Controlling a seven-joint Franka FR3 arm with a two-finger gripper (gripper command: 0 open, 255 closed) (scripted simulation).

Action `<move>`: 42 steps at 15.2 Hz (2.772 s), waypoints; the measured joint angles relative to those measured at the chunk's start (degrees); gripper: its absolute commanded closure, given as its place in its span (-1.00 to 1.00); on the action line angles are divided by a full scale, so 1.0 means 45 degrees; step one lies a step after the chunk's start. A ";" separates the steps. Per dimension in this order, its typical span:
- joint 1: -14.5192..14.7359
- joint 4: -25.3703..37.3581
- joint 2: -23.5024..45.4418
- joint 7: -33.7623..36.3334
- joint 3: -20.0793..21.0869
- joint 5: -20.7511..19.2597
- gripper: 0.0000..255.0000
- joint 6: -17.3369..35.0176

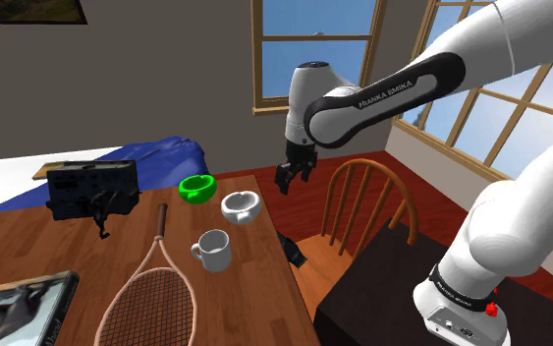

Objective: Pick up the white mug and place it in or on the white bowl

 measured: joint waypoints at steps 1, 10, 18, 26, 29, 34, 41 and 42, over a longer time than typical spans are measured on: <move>0.0007 0.0106 0.0431 0.0202 0.0117 -0.0093 -1.00 0.0322; 0.0429 0.2544 0.4914 0.2632 0.0822 -0.1820 -1.00 0.2192; 0.1600 0.5845 0.8960 0.4453 0.0429 -0.3426 -1.00 0.2728; 0.2434 0.8151 1.1601 0.5137 -0.0024 -0.4043 -1.00 0.3005; 0.2533 0.8337 1.2118 0.5220 -0.0152 -0.4173 -1.00 0.3341; 0.2552 0.8397 1.2282 0.5230 -0.0192 -0.4210 -1.00 0.3445; 0.2551 0.8397 1.2284 0.5231 -0.0194 -0.4212 1.00 0.3449; 0.2551 0.8396 1.2284 0.5231 -0.0194 -0.4212 1.00 0.3448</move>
